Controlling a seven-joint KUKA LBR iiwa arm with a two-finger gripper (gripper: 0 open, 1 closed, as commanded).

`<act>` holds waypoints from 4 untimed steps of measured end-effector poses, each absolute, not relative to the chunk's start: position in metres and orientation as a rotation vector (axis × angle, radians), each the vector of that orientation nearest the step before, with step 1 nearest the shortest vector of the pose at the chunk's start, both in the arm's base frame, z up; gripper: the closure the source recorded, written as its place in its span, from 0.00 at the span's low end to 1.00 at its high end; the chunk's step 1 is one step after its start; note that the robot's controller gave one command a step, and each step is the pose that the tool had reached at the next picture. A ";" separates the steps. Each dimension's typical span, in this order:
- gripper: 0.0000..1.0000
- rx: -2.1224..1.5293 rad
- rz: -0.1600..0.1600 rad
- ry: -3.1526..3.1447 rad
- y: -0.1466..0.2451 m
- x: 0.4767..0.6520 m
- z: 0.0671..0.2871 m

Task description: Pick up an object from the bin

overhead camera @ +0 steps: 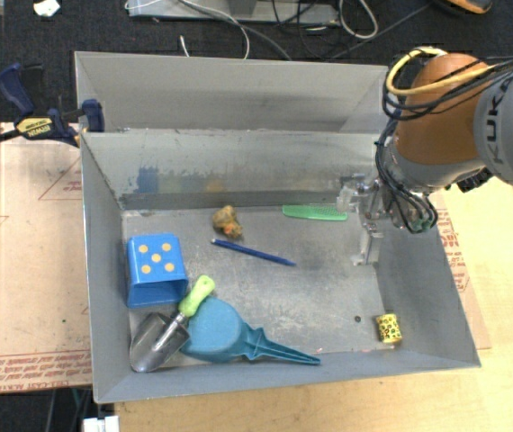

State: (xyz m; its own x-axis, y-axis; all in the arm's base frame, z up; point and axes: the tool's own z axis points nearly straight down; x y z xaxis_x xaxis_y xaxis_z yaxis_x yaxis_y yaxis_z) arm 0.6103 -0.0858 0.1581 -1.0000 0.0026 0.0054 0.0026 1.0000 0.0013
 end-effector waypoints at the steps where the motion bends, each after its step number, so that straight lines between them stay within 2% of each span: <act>1: 0.00 -0.001 -0.001 -3.143 -0.085 0.612 0.163; 2: 0.00 0.101 -0.002 -3.145 0.001 0.627 0.091; 3: 0.00 0.042 0.001 -3.148 0.008 0.617 0.121; 4: 0.00 0.161 -0.011 -3.135 0.076 0.612 0.098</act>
Offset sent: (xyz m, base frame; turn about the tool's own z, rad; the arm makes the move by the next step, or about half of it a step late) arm 0.0186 0.1098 -0.0881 -0.0854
